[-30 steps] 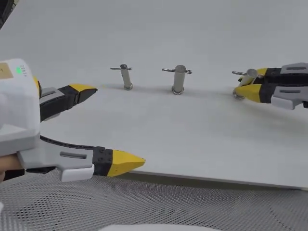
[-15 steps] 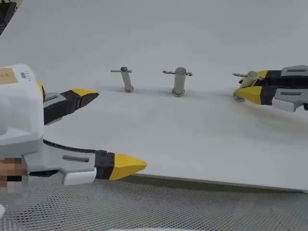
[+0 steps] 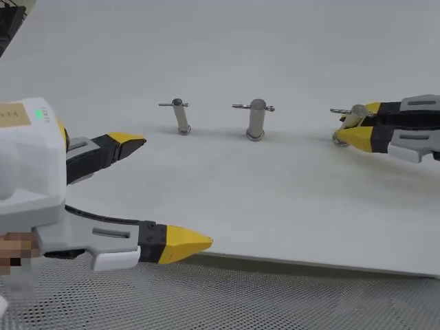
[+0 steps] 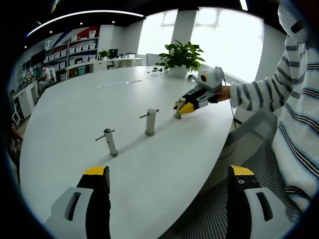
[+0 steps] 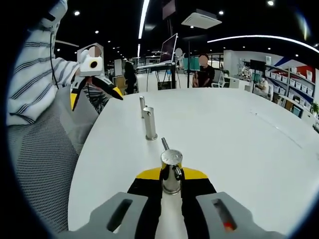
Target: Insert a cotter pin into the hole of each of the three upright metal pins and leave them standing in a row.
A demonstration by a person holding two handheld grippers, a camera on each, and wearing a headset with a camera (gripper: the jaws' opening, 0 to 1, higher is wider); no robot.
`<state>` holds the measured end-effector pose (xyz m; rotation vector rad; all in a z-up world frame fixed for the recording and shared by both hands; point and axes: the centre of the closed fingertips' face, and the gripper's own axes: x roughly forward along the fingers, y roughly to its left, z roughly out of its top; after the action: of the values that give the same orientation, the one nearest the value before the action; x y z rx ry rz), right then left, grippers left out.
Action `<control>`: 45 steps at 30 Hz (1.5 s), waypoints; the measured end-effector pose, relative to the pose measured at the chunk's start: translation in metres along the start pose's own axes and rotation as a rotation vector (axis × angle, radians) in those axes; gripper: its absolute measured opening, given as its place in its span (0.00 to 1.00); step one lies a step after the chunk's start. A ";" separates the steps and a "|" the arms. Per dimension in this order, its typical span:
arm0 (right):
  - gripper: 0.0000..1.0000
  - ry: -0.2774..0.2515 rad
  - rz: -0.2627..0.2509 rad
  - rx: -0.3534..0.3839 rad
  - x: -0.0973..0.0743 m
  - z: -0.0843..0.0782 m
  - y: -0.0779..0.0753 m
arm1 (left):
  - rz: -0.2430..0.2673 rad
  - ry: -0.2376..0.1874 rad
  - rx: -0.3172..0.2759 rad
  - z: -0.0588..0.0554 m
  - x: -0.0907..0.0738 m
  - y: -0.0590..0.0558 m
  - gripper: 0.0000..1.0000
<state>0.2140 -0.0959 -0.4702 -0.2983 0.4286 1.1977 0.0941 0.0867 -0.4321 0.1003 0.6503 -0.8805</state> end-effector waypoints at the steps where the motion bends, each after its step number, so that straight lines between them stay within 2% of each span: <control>1: 0.08 0.000 0.001 -0.005 0.000 0.000 0.001 | -0.001 -0.001 0.001 0.000 0.000 0.000 0.97; 7: 0.09 0.003 0.010 -0.012 0.000 0.000 0.000 | -0.006 0.000 0.004 0.001 0.000 -0.002 0.97; 14: 0.11 0.004 -0.004 -0.004 0.000 0.000 -0.001 | -0.004 -0.002 0.003 0.002 0.000 -0.003 0.97; 17: 0.24 -0.006 -0.005 0.010 -0.001 0.003 0.002 | -0.001 -0.004 0.002 0.003 0.000 -0.002 0.97; 20: 0.31 -0.012 -0.024 0.031 -0.003 0.011 0.004 | 0.006 -0.013 -0.002 0.005 -0.001 -0.001 0.97; 22: 0.42 -0.014 -0.038 0.032 -0.005 0.014 0.005 | 0.011 -0.018 -0.005 0.006 -0.002 0.000 0.97; 25: 0.49 -0.032 -0.067 0.080 -0.008 0.021 0.000 | 0.016 -0.028 -0.012 0.007 -0.002 0.002 0.97; 28: 0.55 -0.074 -0.070 0.114 -0.014 0.040 0.003 | 0.020 -0.029 -0.016 0.007 -0.001 0.004 0.97; 32: 0.60 -0.136 -0.103 0.159 -0.021 0.061 0.007 | 0.043 -0.017 -0.007 0.006 -0.001 0.010 0.97; 38: 0.67 -0.174 -0.139 0.181 -0.032 0.084 0.025 | 0.067 -0.059 -0.025 0.013 -0.003 0.019 0.98; 41: 0.74 -0.182 -0.169 0.194 -0.036 0.090 0.029 | 0.081 -0.119 -0.054 0.025 -0.008 0.024 0.98; 43: 0.80 -0.189 -0.198 0.212 -0.041 0.093 0.032 | 0.087 -0.133 -0.059 0.028 -0.011 0.026 0.98; 45: 0.82 -0.202 -0.194 0.243 -0.042 0.093 0.033 | 0.092 -0.142 -0.062 0.030 -0.013 0.028 0.98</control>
<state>0.1856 -0.0783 -0.3679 -0.0082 0.3559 0.9636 0.1232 0.1036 -0.4056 0.0118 0.5352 -0.7705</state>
